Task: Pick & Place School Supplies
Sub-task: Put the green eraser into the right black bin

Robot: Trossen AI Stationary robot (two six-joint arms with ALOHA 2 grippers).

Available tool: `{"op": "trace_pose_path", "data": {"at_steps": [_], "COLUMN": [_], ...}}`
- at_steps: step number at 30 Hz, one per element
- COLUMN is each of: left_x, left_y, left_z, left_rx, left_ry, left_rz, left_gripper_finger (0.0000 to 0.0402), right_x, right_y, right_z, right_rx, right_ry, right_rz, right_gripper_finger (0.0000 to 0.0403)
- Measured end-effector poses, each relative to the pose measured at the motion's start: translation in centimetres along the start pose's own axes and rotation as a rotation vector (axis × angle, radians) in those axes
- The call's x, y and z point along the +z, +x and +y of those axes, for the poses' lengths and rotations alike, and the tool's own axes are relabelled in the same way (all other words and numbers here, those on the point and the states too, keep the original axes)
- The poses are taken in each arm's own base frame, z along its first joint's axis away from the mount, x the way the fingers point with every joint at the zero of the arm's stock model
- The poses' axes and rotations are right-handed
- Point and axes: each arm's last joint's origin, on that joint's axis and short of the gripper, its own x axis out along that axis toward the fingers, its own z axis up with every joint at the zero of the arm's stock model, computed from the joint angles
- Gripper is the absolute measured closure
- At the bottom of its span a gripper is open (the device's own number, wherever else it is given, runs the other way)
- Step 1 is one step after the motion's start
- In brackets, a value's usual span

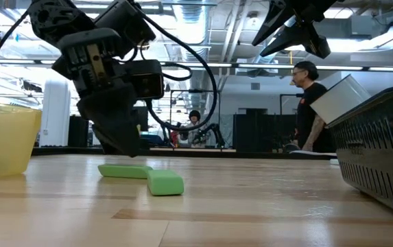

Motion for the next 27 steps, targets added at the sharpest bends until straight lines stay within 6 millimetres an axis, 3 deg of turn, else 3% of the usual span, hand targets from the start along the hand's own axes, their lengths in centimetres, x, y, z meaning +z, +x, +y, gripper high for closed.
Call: {"op": "trace_pose_path", "data": {"at_steps": [27], "left_x": [-0.05], "left_y": [-0.05], "left_z": [0.48], "left_rx": [0.051], "left_ry": [-0.015], "left_rz": [0.0], "left_gripper_finger": [0.0401], "right_x": [0.0], "right_y": [0.0], "right_z": [0.0], "right_rx": [0.0], "right_ry": [-0.002], "right_rz": [0.0], "right_gripper_finger": [0.0294]}}
